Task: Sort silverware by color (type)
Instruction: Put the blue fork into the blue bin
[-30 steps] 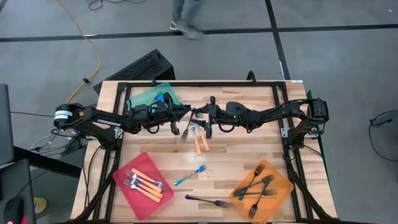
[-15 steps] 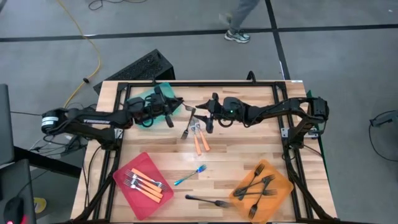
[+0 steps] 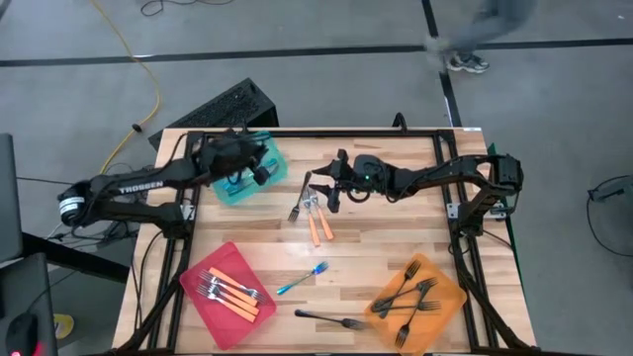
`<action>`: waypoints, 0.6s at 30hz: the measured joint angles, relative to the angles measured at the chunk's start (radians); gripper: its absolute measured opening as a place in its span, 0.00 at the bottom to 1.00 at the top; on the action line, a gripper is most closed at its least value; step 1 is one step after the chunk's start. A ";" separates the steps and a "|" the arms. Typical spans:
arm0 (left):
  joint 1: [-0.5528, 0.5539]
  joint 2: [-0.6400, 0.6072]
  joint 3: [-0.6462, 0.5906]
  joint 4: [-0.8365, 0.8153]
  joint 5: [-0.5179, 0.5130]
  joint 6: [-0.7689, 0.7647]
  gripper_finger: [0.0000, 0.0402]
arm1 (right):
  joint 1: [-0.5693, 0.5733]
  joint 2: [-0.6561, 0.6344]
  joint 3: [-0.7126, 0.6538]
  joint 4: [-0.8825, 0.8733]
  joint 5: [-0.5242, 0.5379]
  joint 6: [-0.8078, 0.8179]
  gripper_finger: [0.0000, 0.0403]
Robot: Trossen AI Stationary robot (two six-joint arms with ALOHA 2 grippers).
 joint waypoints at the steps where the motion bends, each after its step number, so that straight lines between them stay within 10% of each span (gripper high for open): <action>1: 0.011 0.011 0.043 -0.095 -0.012 -0.005 0.03 | 0.000 0.000 0.000 0.000 0.000 0.000 0.58; 8: 0.107 0.128 0.285 -0.515 -0.056 0.016 0.03 | 0.001 0.000 0.000 -0.023 0.000 0.003 0.58; 18: 0.216 0.297 0.299 -0.642 0.130 0.059 0.03 | 0.002 0.000 0.000 -0.085 0.001 0.022 0.58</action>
